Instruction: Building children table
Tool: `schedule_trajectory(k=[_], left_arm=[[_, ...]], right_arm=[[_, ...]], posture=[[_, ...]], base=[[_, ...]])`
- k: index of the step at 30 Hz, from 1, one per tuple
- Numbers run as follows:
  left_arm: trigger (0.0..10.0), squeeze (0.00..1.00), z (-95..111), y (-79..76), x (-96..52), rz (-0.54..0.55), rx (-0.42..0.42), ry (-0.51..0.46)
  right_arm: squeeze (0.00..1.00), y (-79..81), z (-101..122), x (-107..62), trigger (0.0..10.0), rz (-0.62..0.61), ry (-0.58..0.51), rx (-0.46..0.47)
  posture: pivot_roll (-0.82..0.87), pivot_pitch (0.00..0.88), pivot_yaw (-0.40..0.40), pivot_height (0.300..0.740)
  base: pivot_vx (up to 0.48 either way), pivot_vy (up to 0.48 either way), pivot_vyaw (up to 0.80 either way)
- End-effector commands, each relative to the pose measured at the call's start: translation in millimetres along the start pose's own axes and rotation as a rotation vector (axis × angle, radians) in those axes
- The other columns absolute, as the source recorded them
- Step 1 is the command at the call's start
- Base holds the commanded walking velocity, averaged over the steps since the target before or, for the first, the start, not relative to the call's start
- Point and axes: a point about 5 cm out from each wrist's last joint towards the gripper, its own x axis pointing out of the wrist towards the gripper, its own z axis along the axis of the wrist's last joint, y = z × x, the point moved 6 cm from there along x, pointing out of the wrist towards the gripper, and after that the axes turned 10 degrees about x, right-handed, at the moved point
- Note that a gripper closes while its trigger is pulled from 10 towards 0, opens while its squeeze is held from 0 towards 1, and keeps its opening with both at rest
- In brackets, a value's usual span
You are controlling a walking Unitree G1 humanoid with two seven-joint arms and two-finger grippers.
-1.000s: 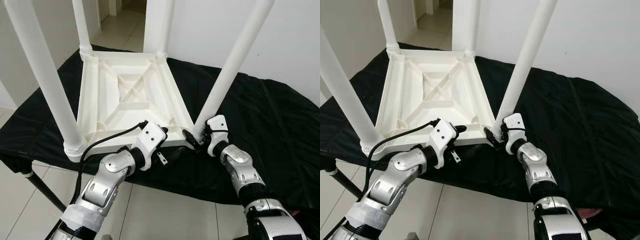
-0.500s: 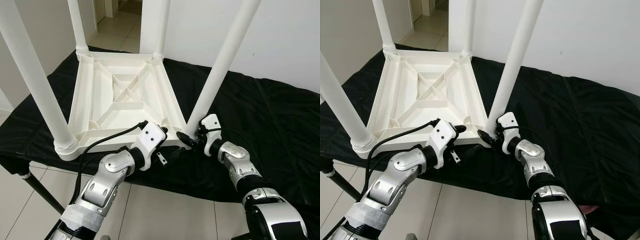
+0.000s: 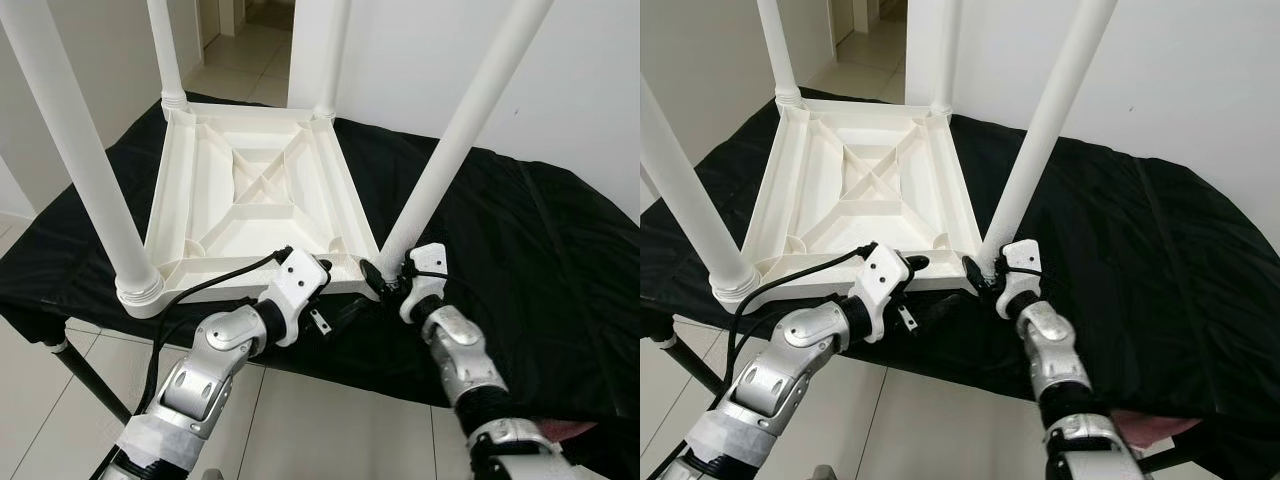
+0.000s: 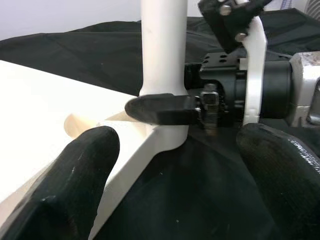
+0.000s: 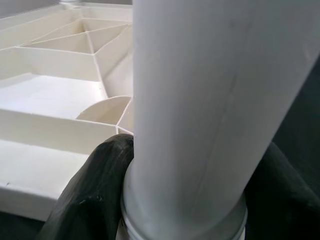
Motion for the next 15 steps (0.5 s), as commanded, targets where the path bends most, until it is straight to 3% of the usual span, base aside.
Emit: schedule_trajectory(k=[1,3,5,7,9,13,14,15], left_arm=[[10.0,0.00,2,-1.5,0.8,-0.002,0.006,-0.001],[10.0,0.00,2,-0.7,1.3,-0.002,0.007,0.000],[10.0,0.00,2,-0.7,1.3,-0.002,0.007,0.000],[10.0,0.00,3,1.3,1.1,-0.002,0.010,0.000],[10.0,0.00,3,1.9,1.0,-0.001,0.011,0.000],[10.0,0.00,3,2.0,1.7,-0.007,0.016,0.000],[10.0,0.00,4,2.8,2.4,-0.008,0.017,-0.003],[10.0,0.00,4,2.8,2.4,-0.008,0.017,-0.003]], right_arm=[[0.00,-20.3,-13,-8.3,10.0,-0.119,0.037,0.051],[0.00,-20.3,-13,-19.2,10.0,-0.294,0.001,0.047],[0.00,-20.3,-13,-19.2,10.0,-0.294,0.001,0.047],[0.00,-2.6,-11,-23.1,10.0,-0.290,-0.018,0.064],[0.00,1.6,-9,-23.1,10.0,-0.277,-0.024,0.066],[0.00,-1.3,-4,-23.5,10.0,-0.276,-0.040,0.049],[0.74,-3.6,3,-22.8,10.0,-0.260,-0.062,0.058],[0.74,-3.6,3,-22.8,10.0,-0.260,-0.062,0.058]], posture=[[0.00,0.000,-0.092,0.740],[-0.01,0.000,-0.092,0.740],[-0.01,0.000,-0.092,0.740],[-0.01,0.000,-0.088,0.740],[-0.01,0.000,-0.088,0.740],[-0.02,0.000,-0.087,0.740],[-0.02,0.000,-0.086,0.740],[-0.02,0.000,-0.086,0.740]], base=[[0.000,0.000,0.00],[0.000,0.000,0.00],[0.000,0.000,0.00],[0.000,0.000,0.00],[0.000,0.000,0.00],[0.000,0.000,0.00],[0.000,0.000,0.00],[0.000,0.000,0.00]])
